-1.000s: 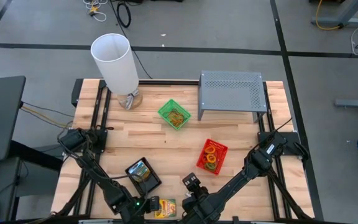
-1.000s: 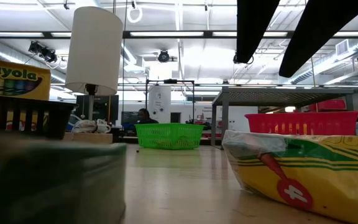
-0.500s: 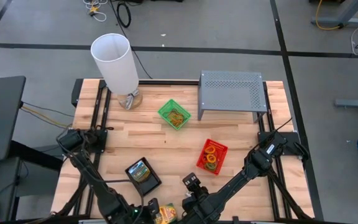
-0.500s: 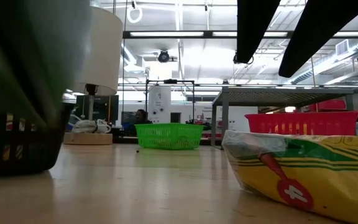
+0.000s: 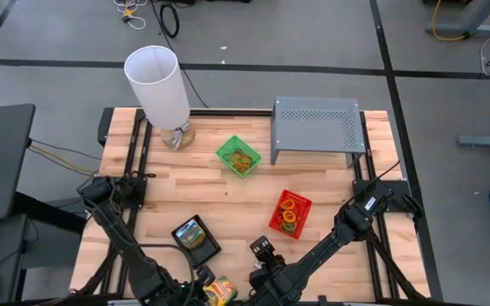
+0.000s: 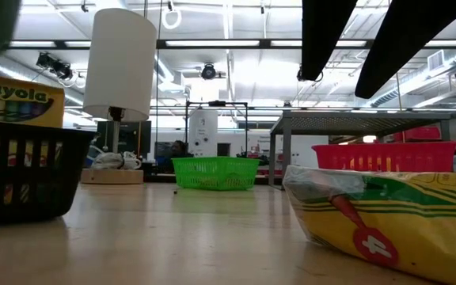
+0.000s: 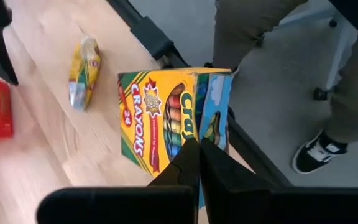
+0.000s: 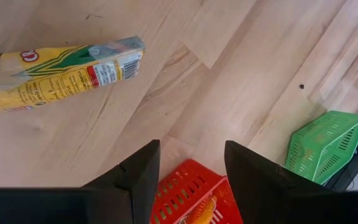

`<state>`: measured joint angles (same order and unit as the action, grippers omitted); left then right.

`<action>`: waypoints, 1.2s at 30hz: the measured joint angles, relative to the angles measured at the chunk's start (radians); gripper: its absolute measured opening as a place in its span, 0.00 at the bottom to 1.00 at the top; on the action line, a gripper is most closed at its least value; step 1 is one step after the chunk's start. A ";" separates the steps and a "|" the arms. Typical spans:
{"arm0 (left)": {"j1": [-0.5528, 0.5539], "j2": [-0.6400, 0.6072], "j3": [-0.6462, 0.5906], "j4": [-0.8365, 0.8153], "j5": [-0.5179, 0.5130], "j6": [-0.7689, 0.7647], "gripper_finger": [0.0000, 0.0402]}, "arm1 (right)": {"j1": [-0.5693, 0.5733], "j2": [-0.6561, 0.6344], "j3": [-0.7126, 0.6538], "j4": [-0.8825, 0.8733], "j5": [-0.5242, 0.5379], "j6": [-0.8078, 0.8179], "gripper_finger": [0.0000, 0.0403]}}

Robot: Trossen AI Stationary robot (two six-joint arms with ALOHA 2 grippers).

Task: Pick & Place Office Desk Supplies
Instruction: Put the yellow crayon box into the black bin

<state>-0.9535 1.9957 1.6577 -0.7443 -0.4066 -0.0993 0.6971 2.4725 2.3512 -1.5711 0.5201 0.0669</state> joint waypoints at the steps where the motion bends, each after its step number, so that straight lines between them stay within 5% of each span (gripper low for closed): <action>1: 0.000 0.000 0.007 -0.013 0.001 -0.023 0.00 | 0.000 0.000 0.000 0.000 0.000 0.000 0.47; 10: 0.000 0.000 0.079 -0.108 -0.003 -0.228 0.00 | 0.000 0.000 0.000 0.000 -0.001 0.009 0.47; 24: 0.026 -0.004 0.162 -0.366 -0.037 -0.745 0.00 | 0.000 0.000 0.000 0.000 -0.005 0.026 0.47; 36: 0.040 -0.006 0.196 -0.584 -0.044 -0.930 0.00 | 0.000 0.000 0.000 0.001 -0.005 0.026 0.47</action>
<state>-0.9137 1.9896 1.8538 -1.3279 -0.4507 -1.0290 0.6971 2.4729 2.3512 -1.5699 0.5156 0.0925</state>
